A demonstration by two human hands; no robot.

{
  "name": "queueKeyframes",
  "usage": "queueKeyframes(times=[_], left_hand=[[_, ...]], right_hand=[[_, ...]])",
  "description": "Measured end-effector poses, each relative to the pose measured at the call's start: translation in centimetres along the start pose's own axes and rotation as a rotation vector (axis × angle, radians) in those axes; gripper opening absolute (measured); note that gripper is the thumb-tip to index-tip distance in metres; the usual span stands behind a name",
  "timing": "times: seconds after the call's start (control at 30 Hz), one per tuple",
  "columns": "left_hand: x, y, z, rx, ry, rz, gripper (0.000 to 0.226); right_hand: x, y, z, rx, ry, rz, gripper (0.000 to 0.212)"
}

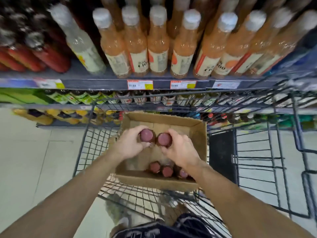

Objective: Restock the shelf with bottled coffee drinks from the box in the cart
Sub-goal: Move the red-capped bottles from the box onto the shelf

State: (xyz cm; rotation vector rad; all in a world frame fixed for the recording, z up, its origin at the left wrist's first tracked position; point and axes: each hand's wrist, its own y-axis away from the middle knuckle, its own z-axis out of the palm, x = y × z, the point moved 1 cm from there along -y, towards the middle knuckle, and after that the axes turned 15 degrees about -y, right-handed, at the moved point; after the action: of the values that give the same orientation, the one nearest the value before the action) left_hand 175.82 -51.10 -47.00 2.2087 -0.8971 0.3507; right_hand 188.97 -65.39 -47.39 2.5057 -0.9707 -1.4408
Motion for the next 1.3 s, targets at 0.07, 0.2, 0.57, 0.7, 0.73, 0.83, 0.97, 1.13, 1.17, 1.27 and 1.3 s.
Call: queueKeyframes(times=[0.07,0.2,0.57,0.7,0.73,0.83,0.97,1.13,1.17,1.27,1.3], left_hand=[[0.0,1.6,-3.9,0.052,0.005,0.044,0.051],[-0.6,5.7,-11.8,0.180,0.138,0.101,0.048],[-5.7,19.7,-30.7,0.491,0.245,0.362,0.035],[-7.9,23.8,-35.6,0.633,0.215,0.422,0.035],[-8.4,24.5,-36.6,0.665,0.215,0.422,0.035],[-9.4,26.3,-39.6,0.751,0.170,0.423,0.044],[-10.1,27.3,-43.0,0.813,0.167,0.444,0.035],[-10.4,26.0,-46.5,0.892,0.145,0.453,0.034],[-10.4,25.6,-47.0,0.903,0.139,0.454,0.036],[-10.1,23.8,-48.5,0.933,0.140,0.452,0.044],[-10.1,23.1,-49.0,0.937,0.147,0.447,0.044]], right_hand=[[-3.6,0.0,-0.8,0.048,0.000,-0.074,0.046],[-11.6,0.8,-1.7,0.147,-0.056,-0.263,0.052],[-35.3,6.0,0.2,0.339,-0.397,-0.555,0.034],[-41.6,6.9,1.8,0.357,-0.455,-0.585,0.033],[-42.8,7.1,2.2,0.357,-0.471,-0.595,0.033],[-46.0,7.5,3.2,0.359,-0.513,-0.622,0.033],[-49.9,7.1,3.5,0.370,-0.512,-0.647,0.037],[-53.5,5.1,2.5,0.409,-0.487,-0.665,0.040],[-53.9,4.6,2.3,0.417,-0.489,-0.668,0.041],[-54.9,2.3,1.6,0.436,-0.517,-0.665,0.042],[-55.2,1.4,1.4,0.437,-0.526,-0.662,0.043]])
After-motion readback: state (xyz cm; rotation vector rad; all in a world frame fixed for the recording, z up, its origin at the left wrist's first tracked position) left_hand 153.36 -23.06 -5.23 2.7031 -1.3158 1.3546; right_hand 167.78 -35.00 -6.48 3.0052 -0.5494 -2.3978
